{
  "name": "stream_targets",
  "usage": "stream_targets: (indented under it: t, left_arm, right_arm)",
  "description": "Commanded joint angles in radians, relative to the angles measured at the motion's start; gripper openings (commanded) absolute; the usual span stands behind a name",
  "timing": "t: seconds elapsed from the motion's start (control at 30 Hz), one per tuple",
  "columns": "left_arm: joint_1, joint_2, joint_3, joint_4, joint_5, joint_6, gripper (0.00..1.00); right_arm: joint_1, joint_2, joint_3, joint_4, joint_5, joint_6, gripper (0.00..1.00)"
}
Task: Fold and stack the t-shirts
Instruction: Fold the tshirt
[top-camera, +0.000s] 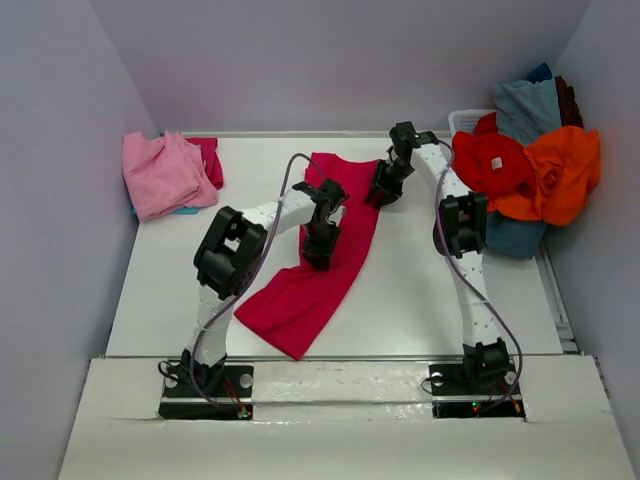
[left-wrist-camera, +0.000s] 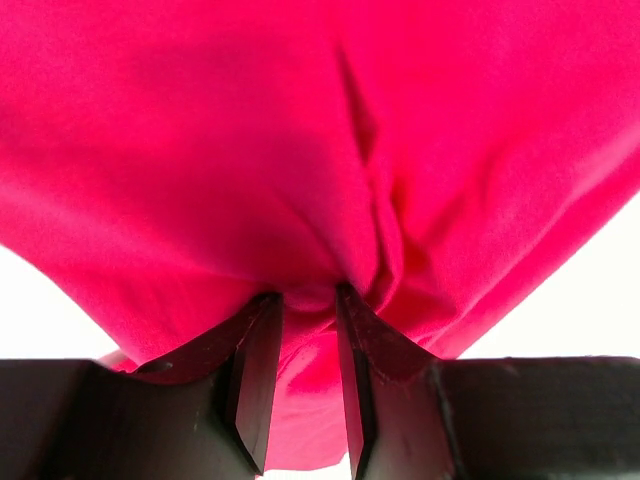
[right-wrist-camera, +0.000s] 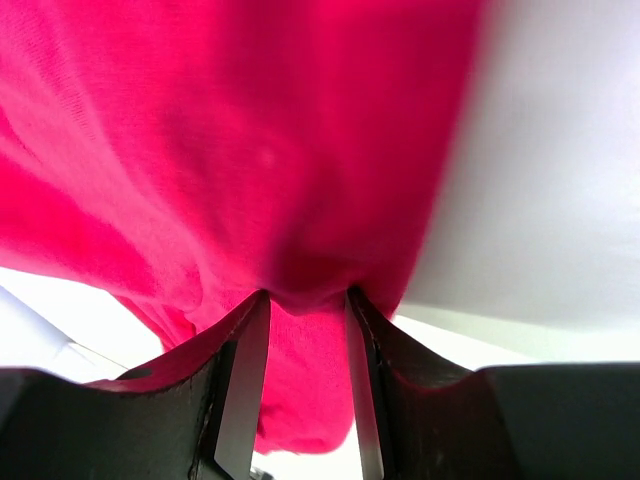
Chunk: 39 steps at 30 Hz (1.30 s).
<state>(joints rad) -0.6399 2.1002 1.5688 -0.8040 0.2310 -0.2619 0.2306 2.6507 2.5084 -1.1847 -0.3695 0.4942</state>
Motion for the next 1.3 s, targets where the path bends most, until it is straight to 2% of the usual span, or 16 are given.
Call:
stream_targets:
  t: [0.0,0.17,0.3,0.67,0.97,1.07,1.17,1.27]
  left_arm:
    - [-0.018,0.029,0.072,-0.032,0.048,0.003,0.4]
    - [-0.018,0.095,0.172,-0.047,0.053,-0.007,0.41]
    - [0.02,0.13,0.204,-0.015,0.109,-0.048,0.41]
    - [0.111,0.256,0.316,0.008,0.108,-0.08,0.41]
    - [0.172,0.274,0.333,0.0,0.091,-0.085,0.41]
    - [0.172,0.262,0.304,0.009,0.09,-0.074,0.41]
    - [0.172,0.244,0.246,0.022,0.099,-0.06,0.41]
    - [0.172,0.225,0.188,0.037,0.113,-0.053,0.41]
  right_arm:
    - [-0.065,0.08,0.047,0.031,0.072,-0.034,0.43]
    - [-0.099,0.086,0.059,0.03,0.07,-0.049,0.44]
    - [-0.099,0.068,0.05,0.023,0.073,-0.063,0.44]
    - [-0.099,-0.078,-0.108,0.048,0.083,-0.112,0.44]
    - [-0.099,-0.166,-0.232,0.108,0.118,-0.12,0.45]
    - [-0.099,-0.096,-0.148,0.047,0.13,-0.12,0.45]
    - [-0.099,-0.005,0.048,-0.006,0.127,-0.108,0.45]
    - [-0.099,0.015,0.067,0.023,0.123,-0.094,0.47]
